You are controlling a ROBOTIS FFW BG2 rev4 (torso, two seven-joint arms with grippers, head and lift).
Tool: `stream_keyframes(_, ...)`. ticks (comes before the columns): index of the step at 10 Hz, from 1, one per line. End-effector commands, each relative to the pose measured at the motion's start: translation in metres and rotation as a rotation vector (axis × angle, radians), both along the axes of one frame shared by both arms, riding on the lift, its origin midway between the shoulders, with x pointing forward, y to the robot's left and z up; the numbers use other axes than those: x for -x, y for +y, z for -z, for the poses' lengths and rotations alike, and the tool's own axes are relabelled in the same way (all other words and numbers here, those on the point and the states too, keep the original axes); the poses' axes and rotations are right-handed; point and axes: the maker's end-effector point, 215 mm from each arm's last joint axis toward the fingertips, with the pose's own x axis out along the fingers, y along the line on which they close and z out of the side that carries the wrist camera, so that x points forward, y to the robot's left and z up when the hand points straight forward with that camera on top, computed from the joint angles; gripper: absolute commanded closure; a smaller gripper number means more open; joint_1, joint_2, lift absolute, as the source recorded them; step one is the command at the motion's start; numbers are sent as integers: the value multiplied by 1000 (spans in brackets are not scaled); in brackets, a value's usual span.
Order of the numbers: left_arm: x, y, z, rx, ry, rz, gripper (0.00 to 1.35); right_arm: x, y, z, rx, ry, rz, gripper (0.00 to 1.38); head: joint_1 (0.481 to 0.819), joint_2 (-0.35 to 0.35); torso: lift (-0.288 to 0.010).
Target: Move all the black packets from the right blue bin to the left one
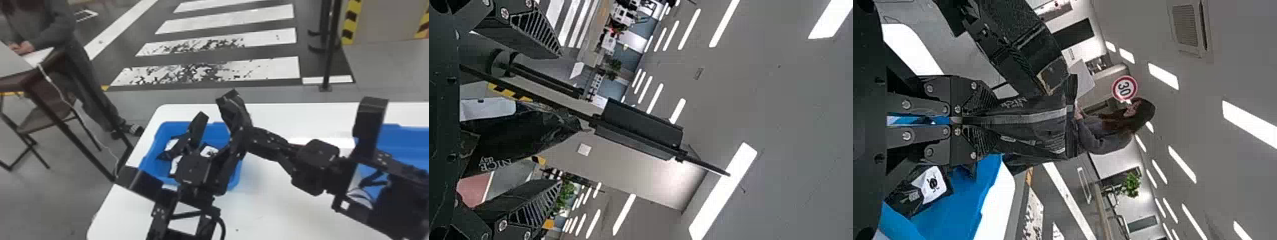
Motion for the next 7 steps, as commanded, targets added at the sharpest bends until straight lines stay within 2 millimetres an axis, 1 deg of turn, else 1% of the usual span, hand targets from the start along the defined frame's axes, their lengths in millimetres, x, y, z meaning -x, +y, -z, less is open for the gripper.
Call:
stream_keyframes(1, -1, 1, 4, 6, 14, 0, 216, 6, 5, -3, -9, 4, -16, 1099, 695, 315, -140)
stream_keyframes(2, -2, 1, 4, 5, 16, 2, 297, 13, 11, -3, -13, 9, -35, 1099, 695, 321, -140)
stream_keyframes(3, -3, -2, 8, -14, 26, 6, 568, 16, 14, -3, -16, 14, -43, 1099, 695, 329, -140)
stream_keyframes(4, -4, -1, 9, -27, 30, 1, 1161, 17, 13, -2, -17, 16, -44, 1099, 695, 332, -140)
stream_keyframes(5, -4, 5, 7, -43, 21, -21, 1200, 17, 13, -3, -19, 18, -45, 1099, 695, 334, -140)
stream_keyframes(7, -2, 7, -1, -76, -10, -40, 1211, 15, 13, 2, -16, 27, -42, 1099, 695, 344, -140)
